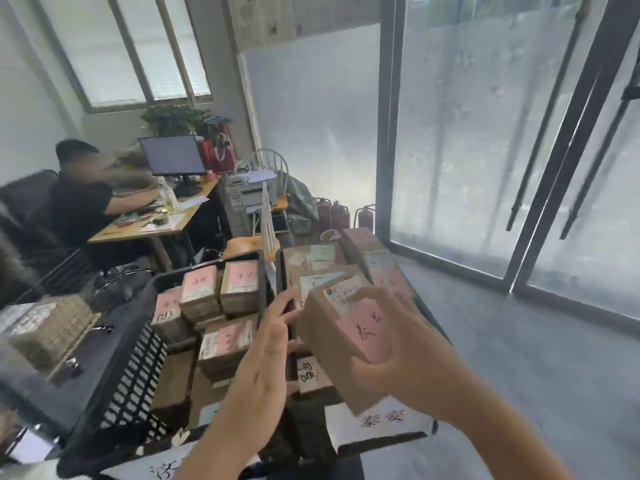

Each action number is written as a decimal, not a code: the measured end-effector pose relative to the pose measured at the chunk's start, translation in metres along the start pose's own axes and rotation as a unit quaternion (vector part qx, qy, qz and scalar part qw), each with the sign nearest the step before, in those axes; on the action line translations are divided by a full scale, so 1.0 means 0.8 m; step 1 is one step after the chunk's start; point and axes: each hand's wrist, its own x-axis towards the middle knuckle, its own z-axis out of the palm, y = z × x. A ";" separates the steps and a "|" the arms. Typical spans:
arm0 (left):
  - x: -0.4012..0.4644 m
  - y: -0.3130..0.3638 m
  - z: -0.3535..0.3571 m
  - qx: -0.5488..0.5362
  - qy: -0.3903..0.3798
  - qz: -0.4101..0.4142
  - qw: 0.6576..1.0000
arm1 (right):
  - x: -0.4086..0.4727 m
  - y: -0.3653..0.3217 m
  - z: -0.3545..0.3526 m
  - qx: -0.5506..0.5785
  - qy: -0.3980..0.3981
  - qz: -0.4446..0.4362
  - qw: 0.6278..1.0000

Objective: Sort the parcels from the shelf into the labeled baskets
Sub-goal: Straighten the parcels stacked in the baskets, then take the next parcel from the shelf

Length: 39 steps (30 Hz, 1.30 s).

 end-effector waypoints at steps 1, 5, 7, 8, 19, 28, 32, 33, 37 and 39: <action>-0.004 -0.004 -0.006 -0.033 0.045 0.032 0.998 | 0.022 0.015 -0.010 -0.018 -0.029 -0.019 0.999; 0.050 -0.042 -0.015 0.040 0.130 0.014 0.991 | 0.102 0.067 -0.006 -0.110 -0.125 -0.131 0.977; 0.066 -0.057 -0.016 0.065 0.147 0.010 0.987 | 0.135 0.082 0.010 -0.144 -0.183 -0.176 0.956; 0.074 -0.061 -0.018 0.066 0.153 0.001 0.986 | 0.149 0.089 0.019 -0.153 -0.208 -0.197 0.946; 0.123 -0.088 0.006 0.136 0.126 -0.075 0.980 | 0.205 0.148 0.077 -0.256 -0.249 -0.269 0.895; 0.140 -0.056 -0.006 0.214 0.126 -0.049 0.967 | 0.235 0.108 0.041 -0.198 -0.158 -0.298 0.920; 0.140 -0.030 -0.019 0.254 0.128 -0.023 0.958 | 0.266 0.069 0.010 -0.149 -0.103 -0.298 0.937; 0.139 -0.024 -0.023 0.261 0.134 -0.019 0.956 | 0.272 0.059 0.006 -0.140 -0.095 -0.304 0.937; 0.125 -0.003 -0.044 0.287 0.179 -0.025 0.941 | 0.286 0.014 0.006 -0.107 -0.091 -0.343 0.929; 0.112 0.003 -0.060 0.295 0.202 -0.030 0.933 | 0.287 -0.009 0.015 -0.091 -0.102 -0.366 0.920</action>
